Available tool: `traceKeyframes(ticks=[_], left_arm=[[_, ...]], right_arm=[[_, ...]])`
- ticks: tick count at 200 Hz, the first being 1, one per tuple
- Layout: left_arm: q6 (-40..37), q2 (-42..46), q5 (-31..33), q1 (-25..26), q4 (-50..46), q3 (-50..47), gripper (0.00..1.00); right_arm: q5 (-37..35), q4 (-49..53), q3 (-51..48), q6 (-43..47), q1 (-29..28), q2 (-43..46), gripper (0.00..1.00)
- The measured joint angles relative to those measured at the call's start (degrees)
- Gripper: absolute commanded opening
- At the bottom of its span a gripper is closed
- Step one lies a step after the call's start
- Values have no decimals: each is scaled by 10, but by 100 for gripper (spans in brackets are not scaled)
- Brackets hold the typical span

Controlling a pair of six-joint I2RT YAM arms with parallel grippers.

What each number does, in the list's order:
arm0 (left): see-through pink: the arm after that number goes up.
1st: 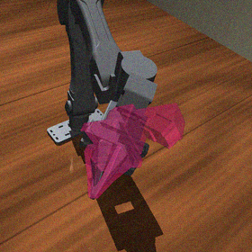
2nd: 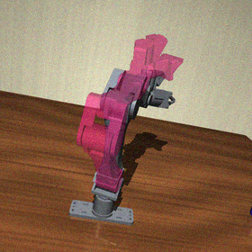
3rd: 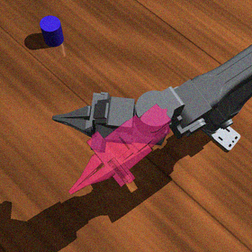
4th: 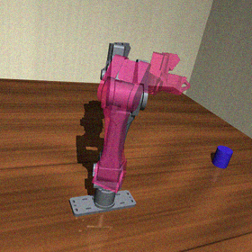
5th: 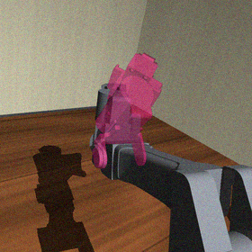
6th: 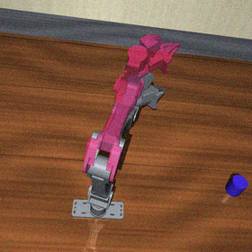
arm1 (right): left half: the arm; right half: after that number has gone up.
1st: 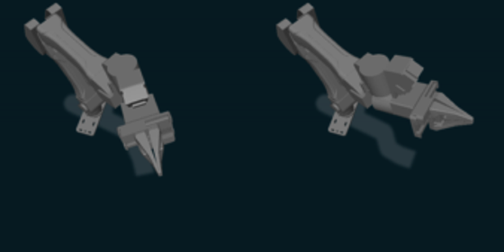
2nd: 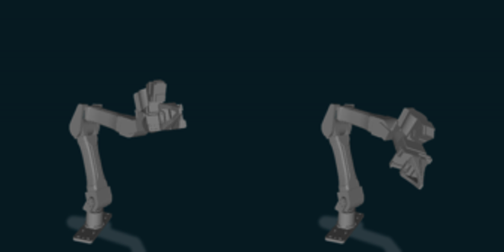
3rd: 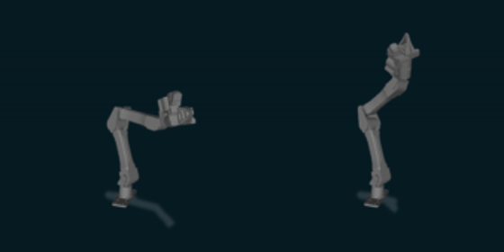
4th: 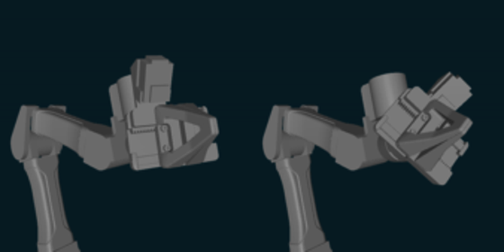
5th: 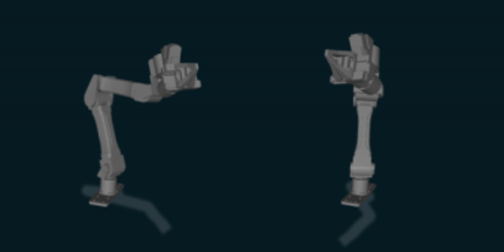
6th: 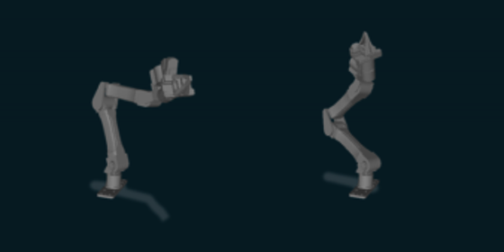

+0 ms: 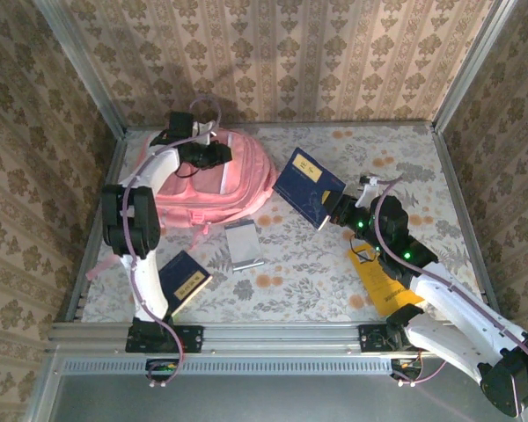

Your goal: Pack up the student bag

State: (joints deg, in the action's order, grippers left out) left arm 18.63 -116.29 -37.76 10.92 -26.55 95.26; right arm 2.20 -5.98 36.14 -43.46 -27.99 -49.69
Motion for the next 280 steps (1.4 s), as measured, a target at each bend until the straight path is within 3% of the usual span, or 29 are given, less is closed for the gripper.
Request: traceKeyframes(ticks=[35,86,144,211,239,280], left_arm=[[-1,-31,5,12,-18,32,19],[-26,-41,48,32,-61,68,0],[-42,-22,78,61,-92,72,0],[-54,103,101,48,-158,84,0],[-52,149,80,38,-160,83,0],[-47,163,24,40,-155,67,0]], right_arm=[[0,0,0,-1,0,-6,0],[0,0,0,-1,1,-6,0],[-2,6,0,0,2,-6,0],[-35,106,60,32,26,-39,0],[-12,78,84,26,38,-90,0],[93,6,144,-35,40,-267,0]])
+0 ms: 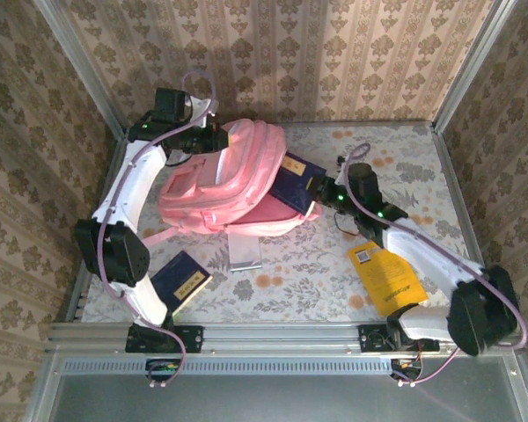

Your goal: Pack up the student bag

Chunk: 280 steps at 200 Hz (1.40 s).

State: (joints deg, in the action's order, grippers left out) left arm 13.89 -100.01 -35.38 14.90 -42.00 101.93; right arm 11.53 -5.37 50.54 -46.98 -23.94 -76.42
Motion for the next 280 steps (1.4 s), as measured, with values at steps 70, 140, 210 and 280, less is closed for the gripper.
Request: traceKeyframes(ticks=[70,140,210,280], left_arm=[[7,34,-6,20,-14,-22,47],[-31,118,101,150,-72,-16,66],[-61,48,207,209,-94,-16,66],[-87,7,310,246,-101,14,26]], right_arm=[[83,-159,29,-161,-8,-63,0],[86,-214,31,-228,-37,-80,0],[86,-214,38,-242,-54,-81,0],[72,-198,38,-253,-52,-81,0]])
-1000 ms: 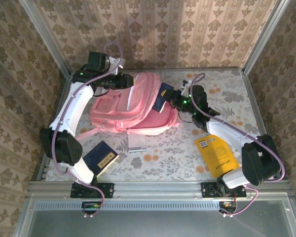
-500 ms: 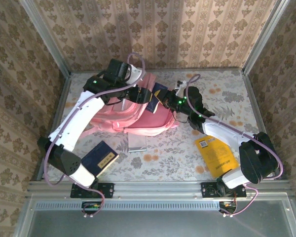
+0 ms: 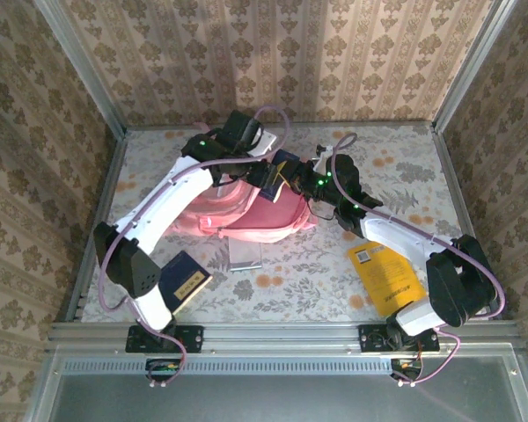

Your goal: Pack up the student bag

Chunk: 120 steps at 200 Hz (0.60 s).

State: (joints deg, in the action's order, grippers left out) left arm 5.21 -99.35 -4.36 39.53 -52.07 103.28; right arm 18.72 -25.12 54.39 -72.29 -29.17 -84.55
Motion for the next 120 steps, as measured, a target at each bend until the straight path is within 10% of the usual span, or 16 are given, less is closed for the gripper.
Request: traceKeyframes(ticks=[28,120], left_arm=[[-4,-8,41,3,1,0,0],[-23,59,59,-44,6,-7,0]], right_arm=[[0,0,0,-2,-1,0,0],[-34,41,-44,58,-7,58,0]])
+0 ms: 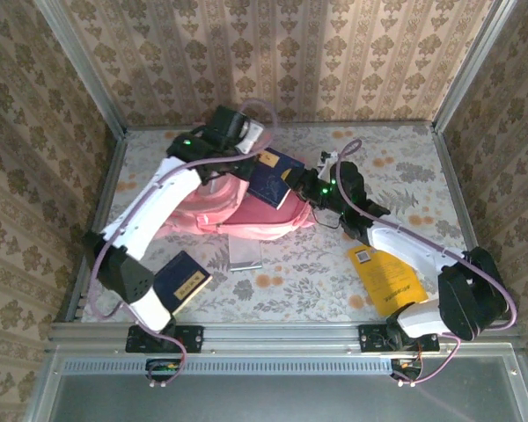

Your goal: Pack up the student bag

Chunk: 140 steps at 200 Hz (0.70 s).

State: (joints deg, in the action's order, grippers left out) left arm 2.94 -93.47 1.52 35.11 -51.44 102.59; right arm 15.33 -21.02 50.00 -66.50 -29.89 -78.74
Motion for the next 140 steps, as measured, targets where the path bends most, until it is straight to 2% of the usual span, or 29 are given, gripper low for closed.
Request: traceKeyframes(ticks=[42,97,140], left_arm=[[3,104,-13,-74,20,-39,0],[3,140,-47,-82,35,-92,0],[14,140,-79,-82,50,-99,0]], right_arm=[[-6,5,-36,23,-5,3,0],[-21,65,-14,93,-43,3,0],[-23,65,23,71,-58,3,0]])
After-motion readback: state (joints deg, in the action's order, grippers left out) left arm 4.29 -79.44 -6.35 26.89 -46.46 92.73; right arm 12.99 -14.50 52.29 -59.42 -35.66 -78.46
